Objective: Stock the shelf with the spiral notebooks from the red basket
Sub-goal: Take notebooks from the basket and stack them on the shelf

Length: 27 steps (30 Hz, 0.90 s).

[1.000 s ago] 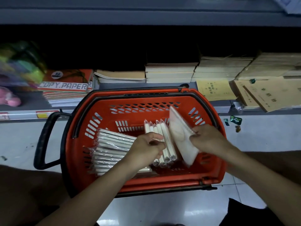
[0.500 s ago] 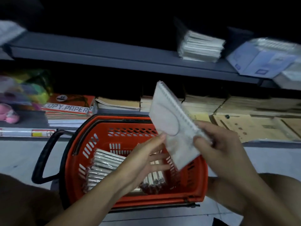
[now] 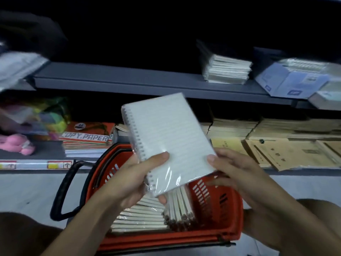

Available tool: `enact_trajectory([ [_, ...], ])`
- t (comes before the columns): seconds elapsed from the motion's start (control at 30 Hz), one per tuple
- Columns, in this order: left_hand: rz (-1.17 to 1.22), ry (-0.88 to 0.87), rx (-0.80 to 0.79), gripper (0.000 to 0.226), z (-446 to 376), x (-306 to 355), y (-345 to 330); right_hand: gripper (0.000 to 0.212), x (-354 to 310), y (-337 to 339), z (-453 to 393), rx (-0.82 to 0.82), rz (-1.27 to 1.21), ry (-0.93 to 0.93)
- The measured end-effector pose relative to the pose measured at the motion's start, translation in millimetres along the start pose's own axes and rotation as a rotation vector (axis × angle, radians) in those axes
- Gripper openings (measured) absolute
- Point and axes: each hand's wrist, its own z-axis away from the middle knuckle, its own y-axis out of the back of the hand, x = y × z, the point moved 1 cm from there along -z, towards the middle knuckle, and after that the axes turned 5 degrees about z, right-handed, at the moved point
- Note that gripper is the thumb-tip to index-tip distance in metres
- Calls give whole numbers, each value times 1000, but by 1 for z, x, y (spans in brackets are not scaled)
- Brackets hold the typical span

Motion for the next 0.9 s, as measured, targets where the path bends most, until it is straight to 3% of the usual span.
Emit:
enact_trajectory([
  [0.03,-83,-33,34,31,-2,-1,-2,35,3,2,-3,-89,-130,-7],
  [0.1,-147,-131,110,28,-8,-5,-5,32,7,2,-6,-97,-204,64],
  [0.17,-98,-210,163,26,-14,-7,-7,31,9,6,-9,-30,-230,121],
  [0.23,14,-249,95,35,-17,-8,-9,30,9,13,-12,40,-250,147],
  [0.33,-100,-277,-29,54,-23,-10,-10,29,6,24,-13,162,-253,187],
  [0.5,-124,-336,54,53,-40,-14,-28,32,9,40,-16,408,-256,210],
  [0.63,-148,-353,100,54,-64,-6,-51,32,-3,63,-26,375,-265,250],
  [0.77,-68,-355,-15,61,-105,15,-89,30,-30,96,-57,400,-297,316],
  [0.9,-98,-468,-60,64,-157,54,-125,22,-71,130,-109,395,-414,321],
])
